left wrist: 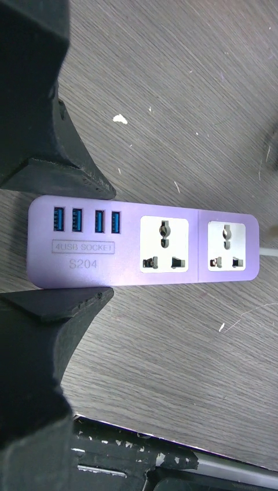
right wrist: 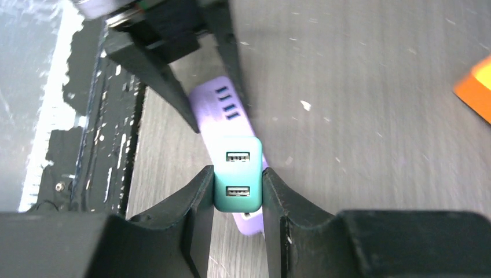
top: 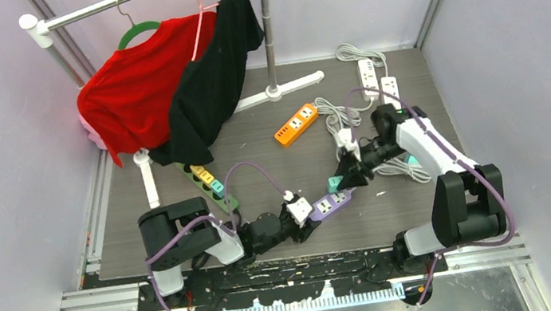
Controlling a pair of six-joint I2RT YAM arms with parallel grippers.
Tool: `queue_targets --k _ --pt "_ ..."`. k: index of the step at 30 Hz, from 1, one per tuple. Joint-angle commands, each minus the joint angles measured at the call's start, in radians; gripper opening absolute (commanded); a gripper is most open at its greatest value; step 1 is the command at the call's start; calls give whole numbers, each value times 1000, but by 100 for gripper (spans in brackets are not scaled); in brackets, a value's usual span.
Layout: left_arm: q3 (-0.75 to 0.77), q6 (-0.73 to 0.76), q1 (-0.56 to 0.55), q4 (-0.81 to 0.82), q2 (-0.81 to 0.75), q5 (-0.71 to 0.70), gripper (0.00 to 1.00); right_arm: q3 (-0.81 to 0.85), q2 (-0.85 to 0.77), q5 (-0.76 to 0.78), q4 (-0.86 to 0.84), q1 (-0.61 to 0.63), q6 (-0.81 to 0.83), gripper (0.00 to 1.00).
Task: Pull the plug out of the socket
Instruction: Remove the plug from the socket, then place the plug at the center of the board.
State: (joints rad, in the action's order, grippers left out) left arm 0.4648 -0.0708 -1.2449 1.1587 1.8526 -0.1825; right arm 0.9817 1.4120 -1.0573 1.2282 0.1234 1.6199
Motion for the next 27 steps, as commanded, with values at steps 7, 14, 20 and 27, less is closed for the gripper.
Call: queue_targets --k 7,14,20,27 --pt "-50 -9 7 -80 22 -43 0 -144 -187 246 -882 -257 -1188 6" --pt "-76 -9 7 -46 19 -43 0 -263 -170 632 -1297 -266 -1609 11" --pt "-84 -6 7 -34 18 -34 0 -212 7 723 -1326 -266 -1793 23" --pt "-88 -6 7 -28 17 -32 0 -166 30 722 -1256 -266 -1704 70"
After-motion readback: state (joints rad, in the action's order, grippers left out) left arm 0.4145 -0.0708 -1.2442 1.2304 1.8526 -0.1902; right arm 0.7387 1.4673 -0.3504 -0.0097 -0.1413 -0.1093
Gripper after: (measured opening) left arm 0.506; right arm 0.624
